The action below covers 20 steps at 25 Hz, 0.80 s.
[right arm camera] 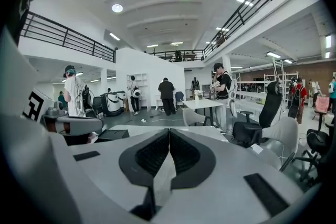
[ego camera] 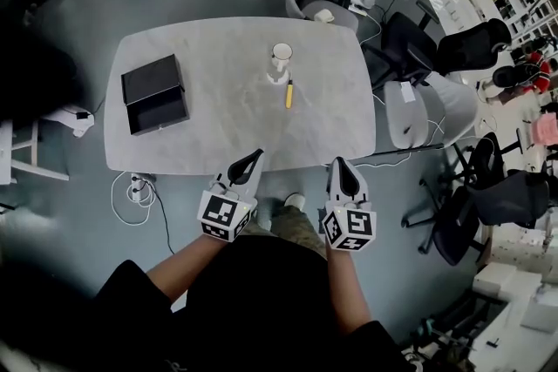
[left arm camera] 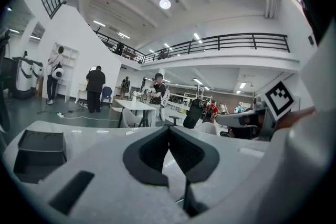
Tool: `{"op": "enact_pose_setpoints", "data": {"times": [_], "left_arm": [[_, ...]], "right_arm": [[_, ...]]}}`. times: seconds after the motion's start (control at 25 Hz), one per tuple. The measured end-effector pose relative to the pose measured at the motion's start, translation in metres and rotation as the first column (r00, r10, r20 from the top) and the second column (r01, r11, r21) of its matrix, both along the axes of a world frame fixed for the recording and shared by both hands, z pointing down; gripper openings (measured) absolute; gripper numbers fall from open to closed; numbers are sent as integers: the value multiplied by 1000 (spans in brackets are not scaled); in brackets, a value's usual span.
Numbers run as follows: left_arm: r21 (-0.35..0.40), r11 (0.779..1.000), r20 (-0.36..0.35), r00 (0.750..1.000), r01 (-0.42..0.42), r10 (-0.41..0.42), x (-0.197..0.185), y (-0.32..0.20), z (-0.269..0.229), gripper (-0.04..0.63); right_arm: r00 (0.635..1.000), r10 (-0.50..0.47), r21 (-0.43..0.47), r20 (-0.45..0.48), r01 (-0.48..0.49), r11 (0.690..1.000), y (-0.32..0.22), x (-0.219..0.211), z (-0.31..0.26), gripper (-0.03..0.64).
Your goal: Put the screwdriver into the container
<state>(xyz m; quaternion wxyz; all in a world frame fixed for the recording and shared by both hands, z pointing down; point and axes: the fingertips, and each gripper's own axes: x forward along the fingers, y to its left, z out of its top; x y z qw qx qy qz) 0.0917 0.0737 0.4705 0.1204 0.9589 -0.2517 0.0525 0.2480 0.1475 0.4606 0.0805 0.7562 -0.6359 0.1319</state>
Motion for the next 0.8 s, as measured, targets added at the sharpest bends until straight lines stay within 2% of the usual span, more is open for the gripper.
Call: {"op": "enact_pose_setpoints", "data": {"times": [0.16, 0.48, 0.6, 0.8], "left_arm": [[-19, 1000, 18, 1000, 6, -6, 4, 0, 11, 17], [-30, 998, 65, 997, 51, -49, 24, -27, 25, 17], [-54, 996, 100, 993, 68, -62, 46, -45, 37, 17], [-101, 994, 155, 987, 43, -26, 91, -63, 56, 17]], "right_arm": [[998, -7, -30, -61, 5, 1000, -11, 4, 5, 12], [996, -92, -2, -14, 92, 996, -64, 19, 7, 12], [993, -115, 18, 0, 115, 993, -96, 42, 5, 12], [990, -135, 53, 35, 133, 990, -131, 76, -1, 12]]}}
